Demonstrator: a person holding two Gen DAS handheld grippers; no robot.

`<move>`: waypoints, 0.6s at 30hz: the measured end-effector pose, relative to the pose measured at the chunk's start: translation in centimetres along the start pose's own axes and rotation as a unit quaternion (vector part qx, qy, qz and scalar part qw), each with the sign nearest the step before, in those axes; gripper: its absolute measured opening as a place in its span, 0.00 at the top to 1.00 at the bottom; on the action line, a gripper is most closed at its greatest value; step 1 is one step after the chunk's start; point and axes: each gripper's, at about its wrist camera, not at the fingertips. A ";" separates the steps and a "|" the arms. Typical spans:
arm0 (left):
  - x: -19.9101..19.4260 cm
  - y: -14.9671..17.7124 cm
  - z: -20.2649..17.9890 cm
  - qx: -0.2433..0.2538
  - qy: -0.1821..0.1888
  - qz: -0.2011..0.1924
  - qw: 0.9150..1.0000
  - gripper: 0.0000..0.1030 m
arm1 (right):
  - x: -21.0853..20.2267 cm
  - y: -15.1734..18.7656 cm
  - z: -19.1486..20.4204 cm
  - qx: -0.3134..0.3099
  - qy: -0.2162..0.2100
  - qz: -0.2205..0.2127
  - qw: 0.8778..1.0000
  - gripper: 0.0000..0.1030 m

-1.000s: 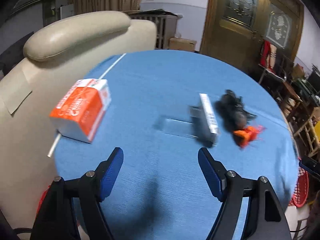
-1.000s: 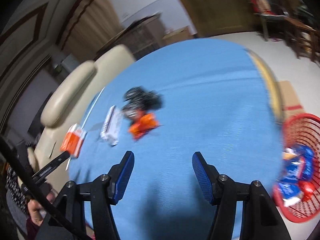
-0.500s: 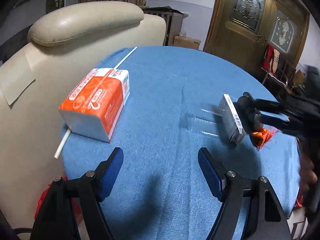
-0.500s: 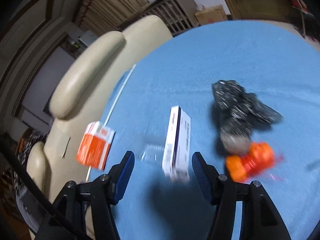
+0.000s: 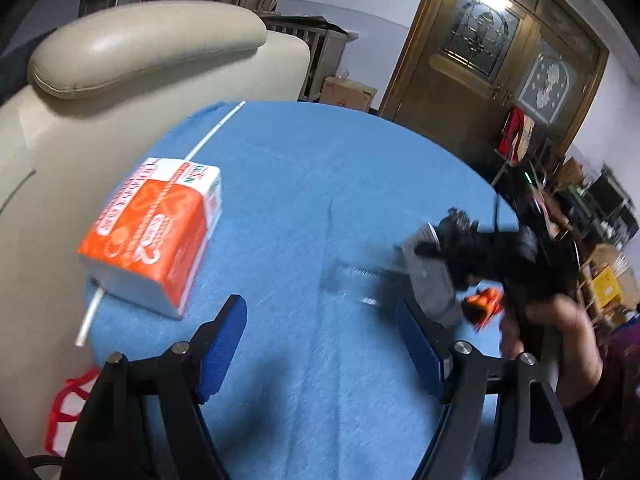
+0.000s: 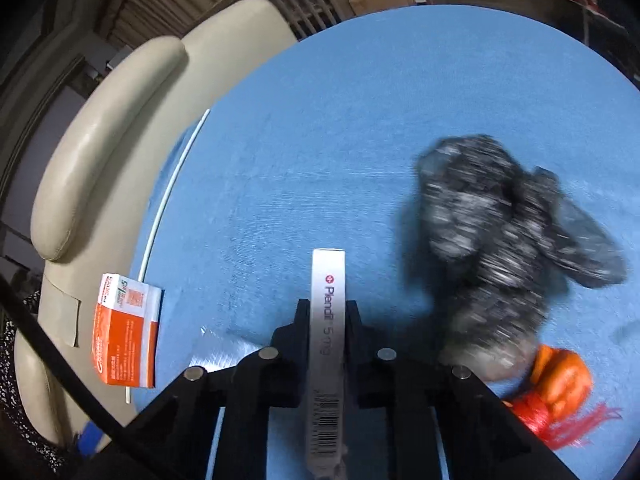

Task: Collect trash
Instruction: 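Grasp the white medicine box with the right tool while the left tool reaches the clear tray, then grasp the clear plastic tray with the left tool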

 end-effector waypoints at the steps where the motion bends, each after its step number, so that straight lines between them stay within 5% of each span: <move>1: 0.3 -0.6 -0.1 -0.004 0.008 0.002 1.000 0.25 | -0.3 0.6 -0.5 -0.003 -0.002 0.002 1.000 0.84; 10: 5.3 -5.4 -3.7 -0.013 0.036 0.045 0.998 0.25 | -3.9 8.4 -4.1 -0.029 -0.053 0.015 0.998 0.84; 18: 10.9 -8.3 -5.1 -0.087 0.061 0.108 0.988 0.25 | -6.3 13.6 -7.1 -0.027 -0.055 0.007 0.998 0.84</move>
Point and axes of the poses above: each gripper's, at about its wrist camera, not at the fingertips, and x roughly the way its jaws point, z to its left, y to its underside, and after that the axes turned 15 degrees about z, right-handed
